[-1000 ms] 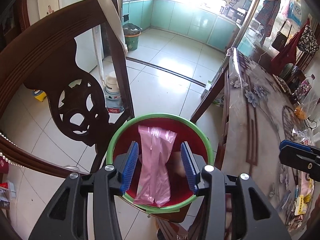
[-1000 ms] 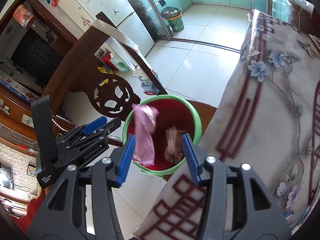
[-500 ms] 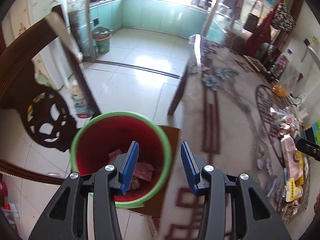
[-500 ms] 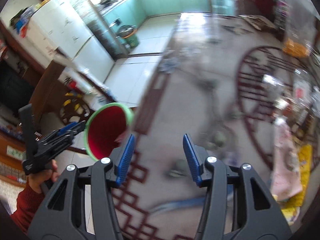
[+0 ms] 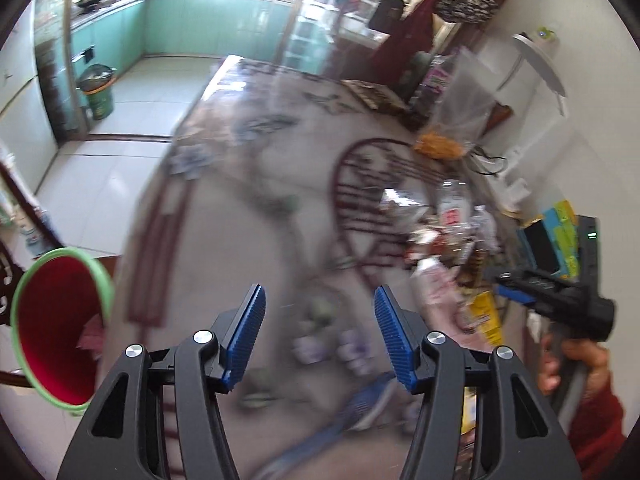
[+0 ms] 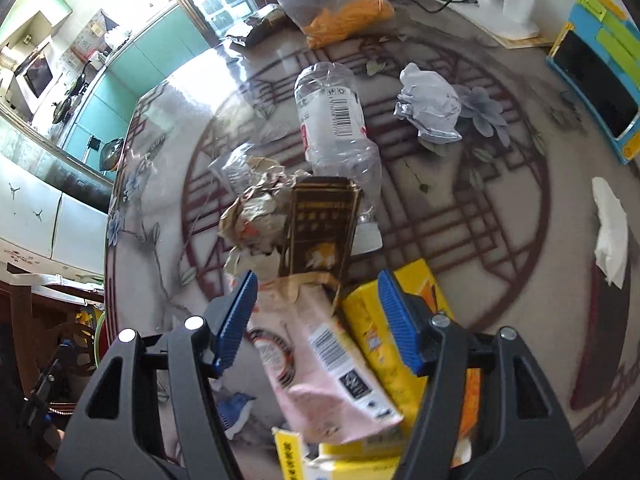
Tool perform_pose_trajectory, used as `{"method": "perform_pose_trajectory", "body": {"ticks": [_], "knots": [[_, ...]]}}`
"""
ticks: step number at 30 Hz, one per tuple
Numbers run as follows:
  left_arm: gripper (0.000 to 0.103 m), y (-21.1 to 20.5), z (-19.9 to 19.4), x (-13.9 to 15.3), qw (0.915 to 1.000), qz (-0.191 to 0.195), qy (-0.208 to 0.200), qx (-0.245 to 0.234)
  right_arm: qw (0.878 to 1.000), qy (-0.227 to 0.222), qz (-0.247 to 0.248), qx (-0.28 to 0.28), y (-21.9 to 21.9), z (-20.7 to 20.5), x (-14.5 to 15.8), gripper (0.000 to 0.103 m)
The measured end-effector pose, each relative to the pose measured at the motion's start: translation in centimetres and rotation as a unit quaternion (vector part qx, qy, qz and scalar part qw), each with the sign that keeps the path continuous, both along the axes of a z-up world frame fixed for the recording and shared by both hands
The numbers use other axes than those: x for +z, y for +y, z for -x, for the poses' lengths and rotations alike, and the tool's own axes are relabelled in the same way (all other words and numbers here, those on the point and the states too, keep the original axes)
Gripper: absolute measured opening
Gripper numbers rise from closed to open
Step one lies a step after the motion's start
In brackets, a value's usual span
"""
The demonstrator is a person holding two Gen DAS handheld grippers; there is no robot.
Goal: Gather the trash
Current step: 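Grasp the crumpled paper ball with the left gripper while the right gripper grasps the dark cigarette box, then carry the paper ball and the dark box in both grippers over the bucket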
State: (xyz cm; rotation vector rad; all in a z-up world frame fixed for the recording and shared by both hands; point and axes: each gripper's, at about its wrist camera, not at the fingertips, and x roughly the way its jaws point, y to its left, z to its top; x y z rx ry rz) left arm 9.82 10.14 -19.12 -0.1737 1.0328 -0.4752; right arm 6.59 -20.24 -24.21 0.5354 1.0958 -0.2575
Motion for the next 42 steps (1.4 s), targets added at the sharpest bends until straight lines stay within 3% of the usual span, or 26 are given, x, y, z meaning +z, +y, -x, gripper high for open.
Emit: {"method": "perform_pose_trajectory", "body": {"ticks": [9, 11, 12, 13, 19, 26, 30, 33, 42], "knots": [[0.054, -9.2, -0.8, -0.1, 0.9994, -0.016, 0.013, -0.029, 0.998, 0.01, -0.054, 0.041, -2.9, -2.7, -3.5, 0.061], [0.054, -10.8, -1.1, -0.5, 0.9991, -0.019, 0.026, -0.029, 0.996, 0.014, -0.055, 0.066, -2.8, -3.2, -4.0, 0.055], [0.054, -11.6, -1.3, -0.5, 0.9989, -0.02, 0.03, -0.029, 0.995, 0.016, -0.06, 0.078, -2.8, -3.5, -4.2, 0.045], [0.054, -12.3, -1.5, -0.6, 0.9988, -0.021, 0.033, -0.03, 0.994, 0.014, -0.068, 0.086, -2.7, -4.0, -4.2, 0.042], [0.054, -16.6, -3.0, -1.3, 0.9971, -0.041, 0.041, -0.05, 0.991, -0.016, -0.071, 0.113, -4.6, -3.1, -2.2, 0.037], [0.054, -20.7, -5.7, -4.1, 0.9936, -0.054, 0.074, -0.067, 0.992, -0.042, -0.089, 0.075, -9.7, -0.8, -0.3, 0.038], [0.051, -22.1, -6.4, -5.7, 0.9913, -0.062, 0.089, -0.074, 0.993, -0.044, -0.092, 0.06, -10.5, 0.3, -0.2, 0.038], [0.032, -22.3, -6.6, -6.0, 0.9921, -0.06, 0.082, -0.073, 0.994, -0.045, -0.085, 0.059, -10.4, 0.7, 0.0, 0.038], [0.024, -20.2, -6.3, -4.3, 0.9951, -0.02, 0.072, -0.065, 0.993, -0.057, -0.079, 0.073, -8.7, 0.8, 1.4, 0.038]]}}
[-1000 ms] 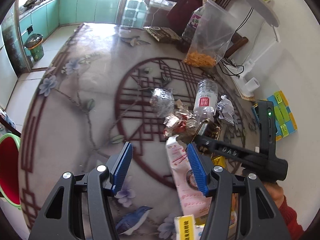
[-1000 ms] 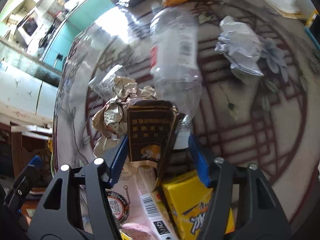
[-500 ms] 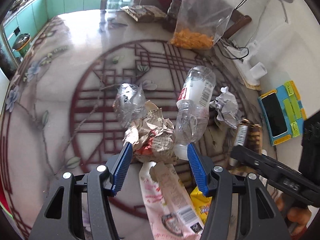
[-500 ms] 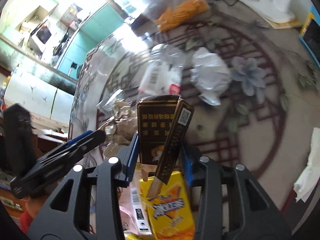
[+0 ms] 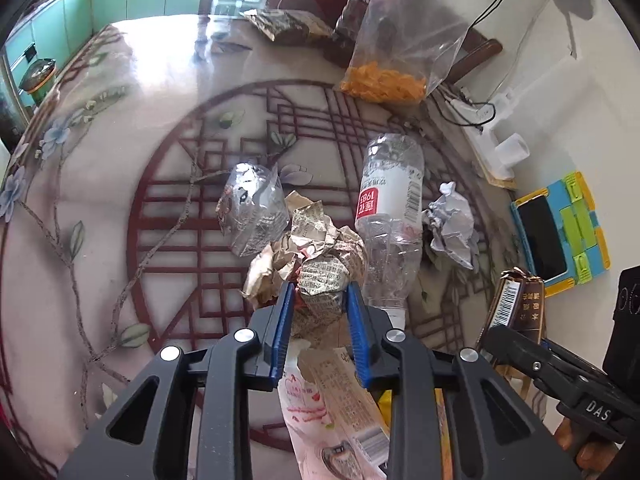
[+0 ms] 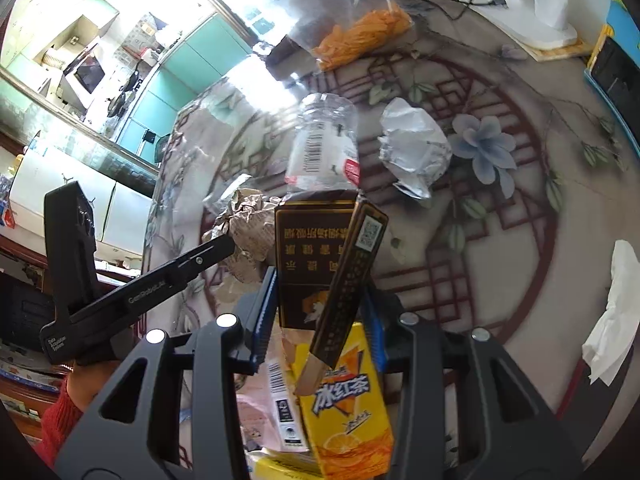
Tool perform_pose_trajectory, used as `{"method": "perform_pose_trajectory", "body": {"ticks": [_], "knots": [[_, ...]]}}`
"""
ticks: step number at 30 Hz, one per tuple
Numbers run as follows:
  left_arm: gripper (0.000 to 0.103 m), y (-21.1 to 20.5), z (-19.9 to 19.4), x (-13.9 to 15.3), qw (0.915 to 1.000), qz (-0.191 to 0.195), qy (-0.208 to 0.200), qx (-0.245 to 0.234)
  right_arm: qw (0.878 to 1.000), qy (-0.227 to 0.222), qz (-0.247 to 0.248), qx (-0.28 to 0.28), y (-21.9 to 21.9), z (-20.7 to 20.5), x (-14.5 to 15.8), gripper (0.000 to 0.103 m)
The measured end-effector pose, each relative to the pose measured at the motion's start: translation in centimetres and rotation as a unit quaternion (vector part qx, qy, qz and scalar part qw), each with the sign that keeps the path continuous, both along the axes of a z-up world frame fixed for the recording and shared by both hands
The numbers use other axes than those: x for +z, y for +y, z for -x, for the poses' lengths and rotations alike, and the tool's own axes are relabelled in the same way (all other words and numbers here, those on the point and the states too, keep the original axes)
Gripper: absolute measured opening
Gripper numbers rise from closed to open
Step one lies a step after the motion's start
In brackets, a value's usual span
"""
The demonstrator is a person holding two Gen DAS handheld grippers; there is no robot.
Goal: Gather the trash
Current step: 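Carry the paper ball and the dark box in both grippers over the bucket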
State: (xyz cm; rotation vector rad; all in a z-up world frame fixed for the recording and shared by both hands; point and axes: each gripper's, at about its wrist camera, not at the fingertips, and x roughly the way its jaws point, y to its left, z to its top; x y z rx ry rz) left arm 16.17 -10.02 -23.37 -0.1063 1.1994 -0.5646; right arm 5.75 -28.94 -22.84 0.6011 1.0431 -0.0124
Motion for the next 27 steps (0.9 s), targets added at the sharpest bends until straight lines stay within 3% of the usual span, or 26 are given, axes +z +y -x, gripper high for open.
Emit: {"method": "perform_pose_trajectory", "body": {"ticks": [11, 27], "knots": [[0.024, 5.7, 4.3, 4.5, 0.9979, 0.04, -0.043, 0.029, 0.999, -0.032, 0.028, 0.028, 3.4, 0.0, 3.3, 0.038], [0.025, 18.6, 7.9, 6.8, 0.9883, 0.06, -0.068, 0.123, 0.992, -0.043, 0.053, 0.108, 13.5, -0.4, 5.6, 0.038]]}}
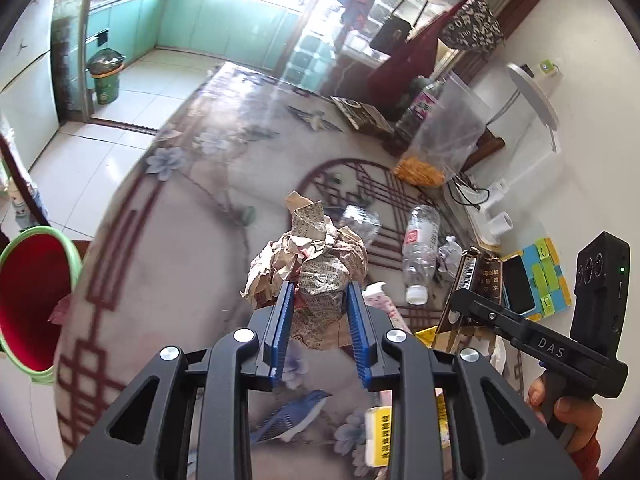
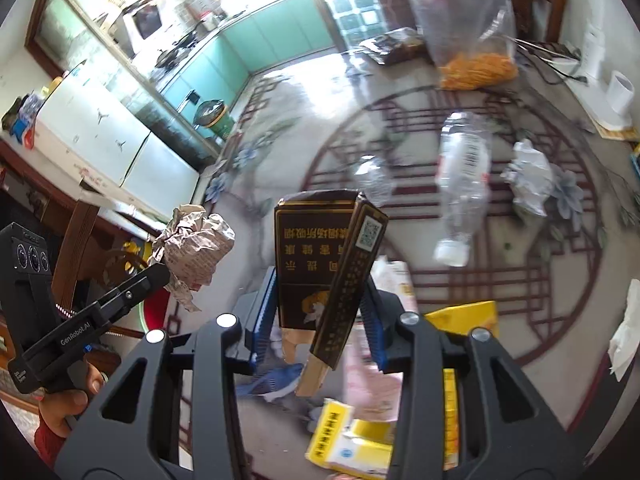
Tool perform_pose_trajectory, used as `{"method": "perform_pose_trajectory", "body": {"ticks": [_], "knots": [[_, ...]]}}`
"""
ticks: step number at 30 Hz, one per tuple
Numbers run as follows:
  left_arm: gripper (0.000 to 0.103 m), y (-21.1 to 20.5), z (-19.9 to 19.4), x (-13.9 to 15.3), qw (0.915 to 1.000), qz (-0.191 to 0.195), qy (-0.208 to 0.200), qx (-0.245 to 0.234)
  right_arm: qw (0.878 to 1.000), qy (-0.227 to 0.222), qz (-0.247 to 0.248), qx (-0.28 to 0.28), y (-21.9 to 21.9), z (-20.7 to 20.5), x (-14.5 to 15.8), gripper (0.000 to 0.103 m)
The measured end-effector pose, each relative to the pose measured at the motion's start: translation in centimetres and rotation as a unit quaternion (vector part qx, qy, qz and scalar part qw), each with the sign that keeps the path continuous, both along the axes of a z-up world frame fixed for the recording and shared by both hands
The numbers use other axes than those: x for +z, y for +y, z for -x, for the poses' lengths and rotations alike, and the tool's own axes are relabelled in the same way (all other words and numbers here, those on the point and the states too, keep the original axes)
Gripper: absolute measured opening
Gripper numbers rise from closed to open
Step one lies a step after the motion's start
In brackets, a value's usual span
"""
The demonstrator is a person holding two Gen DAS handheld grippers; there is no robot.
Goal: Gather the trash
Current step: 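Carry the paper ball and the dark box in both grippers over the bucket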
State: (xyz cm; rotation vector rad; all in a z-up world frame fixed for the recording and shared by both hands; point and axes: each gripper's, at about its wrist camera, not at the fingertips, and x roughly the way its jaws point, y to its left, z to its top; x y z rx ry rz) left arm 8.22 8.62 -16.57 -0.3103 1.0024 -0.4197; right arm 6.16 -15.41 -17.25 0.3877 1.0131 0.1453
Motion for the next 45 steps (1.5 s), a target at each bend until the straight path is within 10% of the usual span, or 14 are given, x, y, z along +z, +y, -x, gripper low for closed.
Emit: {"method": "perform_pose_trajectory", "body": {"ticks": [45], "knots": [[0.025, 31.4, 1.4, -5.0, 0.982, -0.05, 0.032, 0.179, 0.977, 0.016, 0.05, 0.207, 32.3, -2.9, -1.2, 0.039]]}}
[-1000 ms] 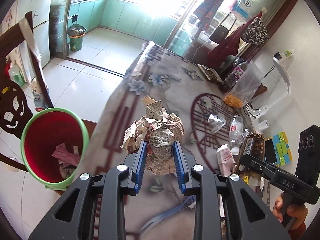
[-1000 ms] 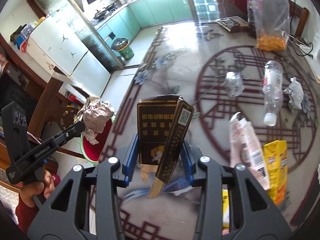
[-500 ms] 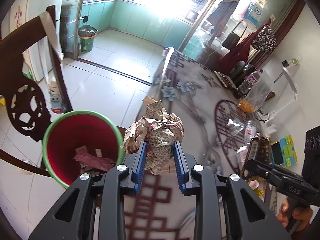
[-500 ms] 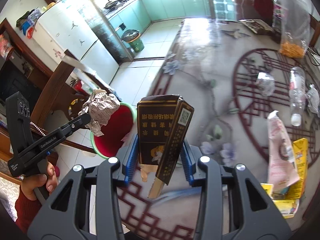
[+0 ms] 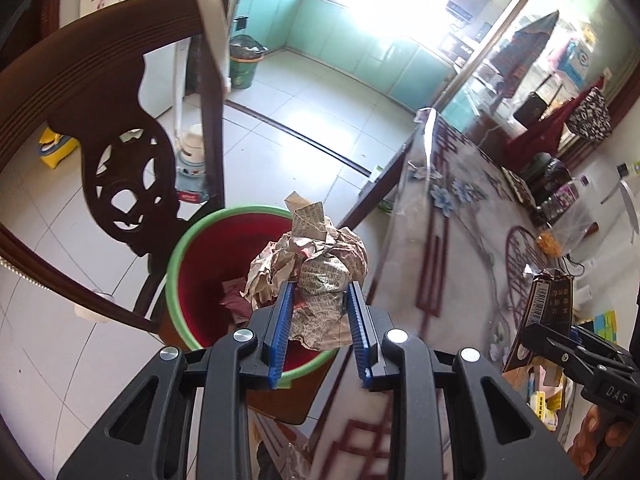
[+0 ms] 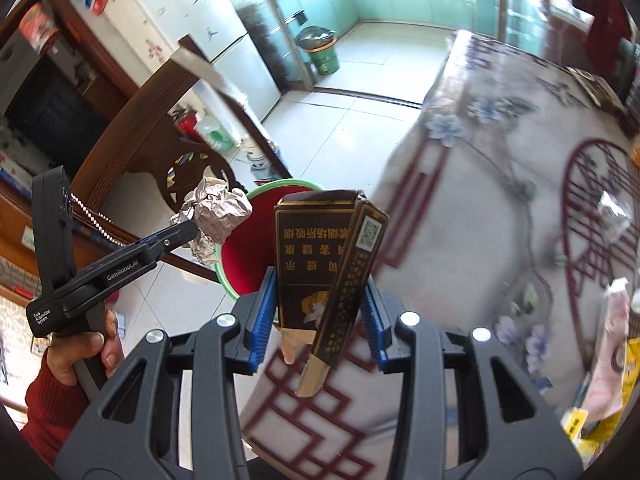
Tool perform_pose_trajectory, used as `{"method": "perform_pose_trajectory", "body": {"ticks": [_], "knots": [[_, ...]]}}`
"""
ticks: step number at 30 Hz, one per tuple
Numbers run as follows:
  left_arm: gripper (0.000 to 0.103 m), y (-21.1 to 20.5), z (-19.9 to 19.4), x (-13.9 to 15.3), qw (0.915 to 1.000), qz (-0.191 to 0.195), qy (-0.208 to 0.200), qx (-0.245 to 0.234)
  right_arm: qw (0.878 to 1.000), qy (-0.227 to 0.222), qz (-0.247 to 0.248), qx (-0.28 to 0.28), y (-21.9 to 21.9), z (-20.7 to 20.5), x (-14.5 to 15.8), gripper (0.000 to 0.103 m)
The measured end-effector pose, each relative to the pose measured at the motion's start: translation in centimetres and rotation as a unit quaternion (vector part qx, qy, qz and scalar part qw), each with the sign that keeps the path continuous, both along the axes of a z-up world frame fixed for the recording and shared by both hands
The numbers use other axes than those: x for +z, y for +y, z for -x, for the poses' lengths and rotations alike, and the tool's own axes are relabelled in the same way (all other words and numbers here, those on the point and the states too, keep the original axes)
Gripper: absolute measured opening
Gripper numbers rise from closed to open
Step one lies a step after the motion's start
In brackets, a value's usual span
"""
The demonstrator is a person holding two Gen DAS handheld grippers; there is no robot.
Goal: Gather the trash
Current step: 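Carry the paper ball and the dark box in both grippers over the bucket, then open the left gripper to drop the paper ball while the right gripper drops the dark box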
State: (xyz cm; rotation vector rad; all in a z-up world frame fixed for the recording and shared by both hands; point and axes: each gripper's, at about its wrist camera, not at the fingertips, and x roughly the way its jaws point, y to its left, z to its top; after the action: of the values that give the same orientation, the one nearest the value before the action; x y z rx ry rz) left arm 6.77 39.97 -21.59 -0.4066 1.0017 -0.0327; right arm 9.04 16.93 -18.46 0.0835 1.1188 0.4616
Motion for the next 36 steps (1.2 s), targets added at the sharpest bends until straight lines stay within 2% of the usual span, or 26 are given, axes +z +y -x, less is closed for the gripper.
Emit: {"method": "perform_pose_trajectory", "body": {"ticks": [14, 23, 32, 35, 36], "knots": [[0.026, 4.1, -1.6, -1.8, 0.9991, -0.007, 0.013, 0.039, 0.999, 0.012, 0.01, 0.044, 5.4, -4.2, -1.3, 0.039], [0.026, 4.5, -2.9, -2.5, 0.9988, -0.014, 0.021, 0.042, 0.997, 0.019, 0.015, 0.067, 7.8, -5.7, -2.2, 0.039], [0.026, 4.2, -4.1, -2.5, 0.9987, -0.021, 0.022, 0.04, 0.997, 0.027, 0.012, 0.071, 7.9, -6.3, -2.9, 0.039], [0.039, 4.1, -4.5, -2.4, 0.9981, -0.03, 0.022, 0.049, 0.997, 0.02, 0.005, 0.07, 7.7, -6.4, -2.7, 0.042], [0.047, 4.1, -4.5, -2.4, 0.9979, -0.033, 0.02, 0.052, 0.997, 0.019, 0.003, 0.069, 7.6, -6.4, -2.6, 0.042]]}}
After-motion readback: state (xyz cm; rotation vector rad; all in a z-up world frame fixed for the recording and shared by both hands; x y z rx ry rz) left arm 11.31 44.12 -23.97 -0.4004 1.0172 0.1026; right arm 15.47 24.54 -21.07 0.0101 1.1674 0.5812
